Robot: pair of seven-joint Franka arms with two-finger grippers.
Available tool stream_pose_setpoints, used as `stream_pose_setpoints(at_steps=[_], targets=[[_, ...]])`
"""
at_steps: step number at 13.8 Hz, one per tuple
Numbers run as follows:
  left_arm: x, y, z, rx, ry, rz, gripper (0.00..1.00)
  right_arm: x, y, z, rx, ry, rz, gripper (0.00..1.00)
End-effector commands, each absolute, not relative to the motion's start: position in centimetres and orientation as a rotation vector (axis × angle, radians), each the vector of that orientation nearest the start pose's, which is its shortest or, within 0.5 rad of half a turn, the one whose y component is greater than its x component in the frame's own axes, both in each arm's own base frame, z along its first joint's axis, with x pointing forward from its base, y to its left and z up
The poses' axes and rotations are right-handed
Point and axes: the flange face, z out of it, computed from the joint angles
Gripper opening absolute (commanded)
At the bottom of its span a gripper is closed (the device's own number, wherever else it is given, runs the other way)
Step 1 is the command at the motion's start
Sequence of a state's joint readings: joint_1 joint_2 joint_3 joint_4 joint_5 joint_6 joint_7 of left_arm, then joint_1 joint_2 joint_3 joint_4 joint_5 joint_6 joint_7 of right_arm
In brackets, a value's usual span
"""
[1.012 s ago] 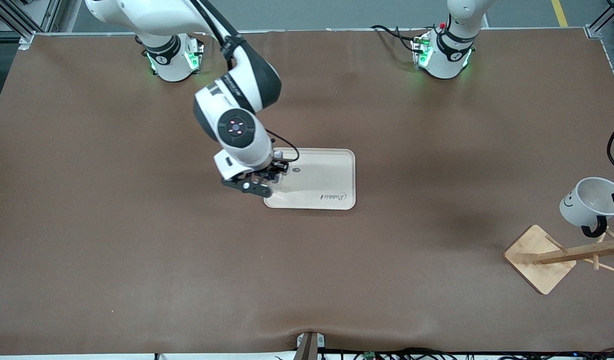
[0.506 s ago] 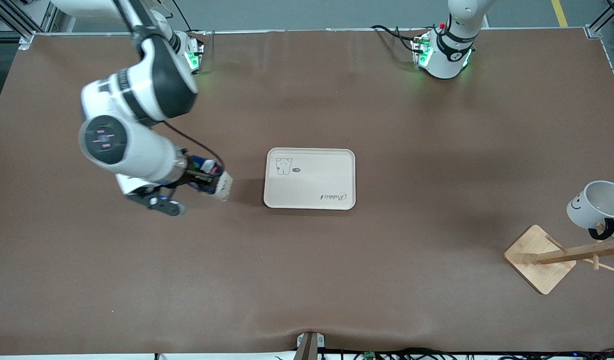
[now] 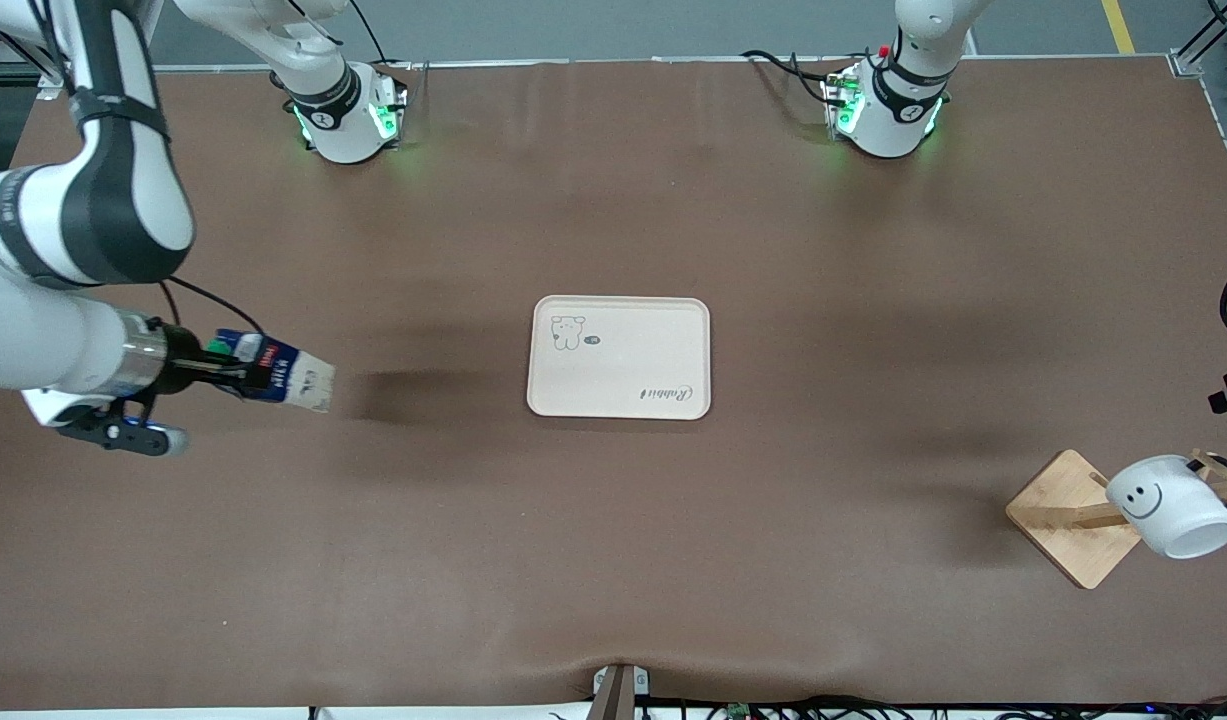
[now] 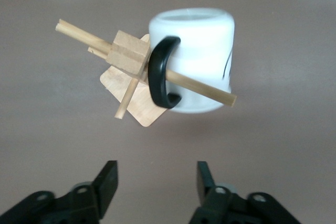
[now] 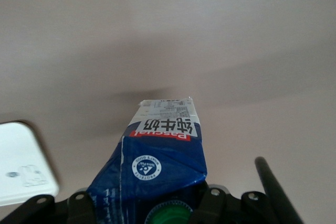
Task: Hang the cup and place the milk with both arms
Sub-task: 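Hang the mug handle on the stand peg while the right gripper carries carton, then lower the blue milk carton onto the table with the right gripper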
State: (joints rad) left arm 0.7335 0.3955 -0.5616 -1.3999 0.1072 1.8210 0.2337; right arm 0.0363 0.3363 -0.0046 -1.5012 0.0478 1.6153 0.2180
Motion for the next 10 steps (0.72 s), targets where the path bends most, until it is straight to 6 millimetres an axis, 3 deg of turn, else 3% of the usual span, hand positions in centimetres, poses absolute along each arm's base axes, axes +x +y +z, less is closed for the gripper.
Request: stream_pose_setpoints(at_steps=[1, 5, 10], targets=[[63.7, 15.1, 54.0, -3.236, -0.091, -0.092, 1.0, 61.6, -1.4, 45.6, -3.111, 0.214, 0.337, 0.0], [62.5, 8.8, 56.6, -3.212, -0.319, 0.021, 1.0, 57.6, -7.8, 40.2, -3.106, 0.107, 0.21, 0.0], [60.8, 6.5, 59.7, -3.175, -0.305, 0.022, 1.0, 53.5, -10.2, 35.8, -3.1, 0.127, 0.204, 0.0]])
